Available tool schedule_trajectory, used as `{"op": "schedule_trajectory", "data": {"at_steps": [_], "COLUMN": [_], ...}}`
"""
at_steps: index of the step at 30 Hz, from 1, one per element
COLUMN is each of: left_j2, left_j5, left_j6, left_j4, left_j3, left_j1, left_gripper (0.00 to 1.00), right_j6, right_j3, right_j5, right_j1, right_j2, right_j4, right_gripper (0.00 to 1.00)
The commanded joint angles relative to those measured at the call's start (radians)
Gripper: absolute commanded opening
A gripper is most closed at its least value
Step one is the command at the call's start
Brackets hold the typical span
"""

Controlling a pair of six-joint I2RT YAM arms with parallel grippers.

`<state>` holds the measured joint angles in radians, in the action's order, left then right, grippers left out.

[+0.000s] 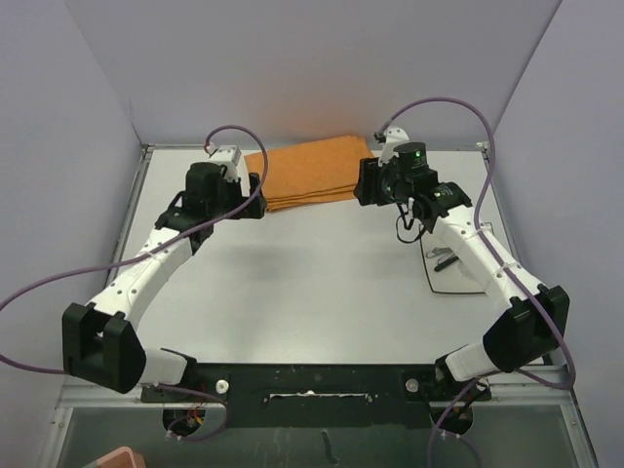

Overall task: Set the dinner table for one person
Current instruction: Flatten out the napkin at the center of the board.

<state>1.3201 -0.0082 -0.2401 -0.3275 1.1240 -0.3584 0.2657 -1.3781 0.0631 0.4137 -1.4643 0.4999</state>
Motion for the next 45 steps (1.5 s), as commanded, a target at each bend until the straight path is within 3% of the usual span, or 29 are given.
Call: {"op": "schedule_trajectory", "data": {"at_steps": [1, 5, 9, 20, 30, 33, 37, 45], "left_j2": [0.072, 0.185, 0.344, 0.692, 0.769, 0.769, 0.747, 0.699], "left_j5": [0.170, 0.331, 0.529, 0.597, 0.581, 0.591, 0.596, 0.597], "left_j6": [-0.113, -0.250, -0.490, -0.783, -0.745, -0.730, -0.718, -0.637], "left_j4": [0.235, 0.385, 0.675, 1.112, 1.034, 1.016, 1.005, 0.905], "left_j3": [0.002, -0.014, -0.061, -0.038, 0.099, 0.113, 0.092, 0.092], "left_j1": [0.096, 0.201, 0.300, 0.260, 0.259, 0.275, 0.293, 0.301], "left_gripper": [0.98, 0.96, 0.94, 0.91, 0.91, 0.91, 0.91, 0.91], "right_j6": [-0.007, 0.007, 0.012, -0.002, -0.008, 0.038, 0.149, 0.243], "right_j3": [-0.049, -0.060, -0.085, -0.088, -0.050, -0.037, -0.042, -0.271], "right_j5": [0.042, 0.050, 0.050, 0.031, 0.010, -0.057, -0.055, -0.047], "right_j1": [0.004, 0.005, 0.005, 0.013, 0.012, 0.000, -0.075, -0.142], "right_j2": [0.055, 0.102, 0.117, 0.132, 0.136, 0.102, 0.018, -0.294], "right_j4": [-0.021, -0.027, -0.007, 0.039, 0.050, 0.056, 0.035, 0.052], "right_gripper": [0.51, 0.51, 0.51, 0.50, 0.50, 0.50, 0.51, 0.52]}}
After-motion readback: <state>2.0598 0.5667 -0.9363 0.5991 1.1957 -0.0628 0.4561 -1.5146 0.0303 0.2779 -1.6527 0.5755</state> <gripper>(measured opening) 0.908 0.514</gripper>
